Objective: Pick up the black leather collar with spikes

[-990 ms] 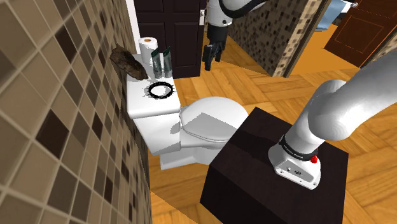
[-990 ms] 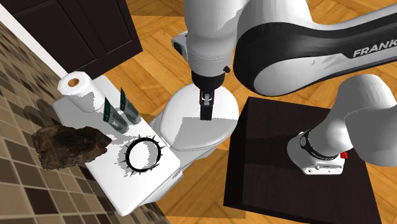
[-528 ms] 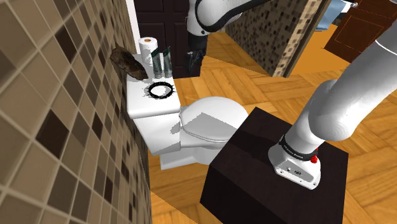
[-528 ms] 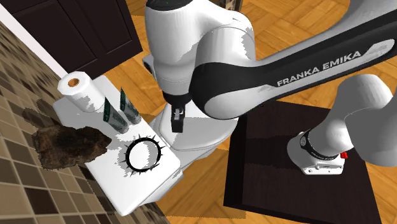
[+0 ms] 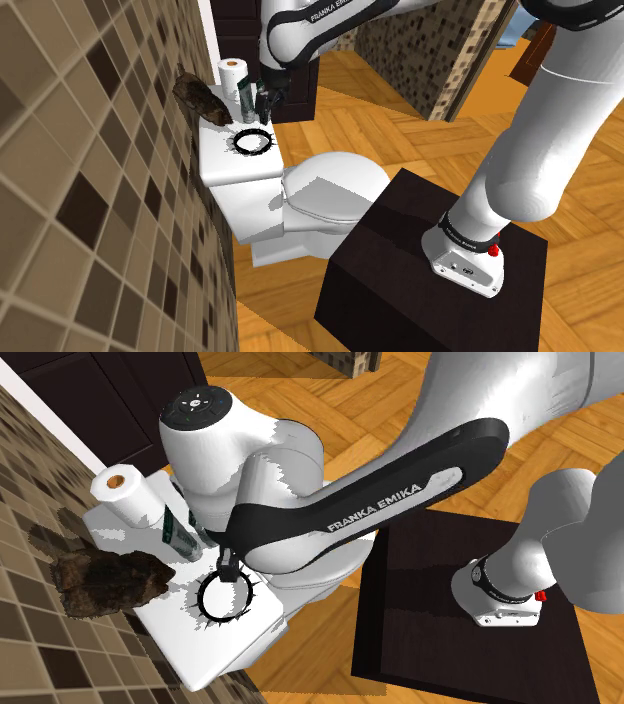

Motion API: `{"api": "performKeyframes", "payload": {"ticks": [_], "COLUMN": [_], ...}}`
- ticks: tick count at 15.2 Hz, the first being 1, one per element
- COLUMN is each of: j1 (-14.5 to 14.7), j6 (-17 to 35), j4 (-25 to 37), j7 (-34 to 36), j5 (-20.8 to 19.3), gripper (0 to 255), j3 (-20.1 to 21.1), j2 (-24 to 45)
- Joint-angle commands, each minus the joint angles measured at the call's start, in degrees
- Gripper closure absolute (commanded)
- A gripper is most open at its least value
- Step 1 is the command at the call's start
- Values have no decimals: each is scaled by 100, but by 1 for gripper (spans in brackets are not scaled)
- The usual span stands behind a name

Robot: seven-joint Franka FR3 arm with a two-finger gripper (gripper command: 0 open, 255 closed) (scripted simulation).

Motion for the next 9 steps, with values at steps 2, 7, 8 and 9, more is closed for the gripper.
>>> {"api": "performKeyframes", "payload": {"ticks": [2,7,8,9], "j1": [57,62,63,65], "j6": [158,499,566,671], "j4": [394,245,218,180], "j7": [22,24,24,25], "j5": [-26,-39,-41,-46], "gripper": [0,0,0,0], "j3": [41,37,36,34], "j2": [437,628,669,736]}}
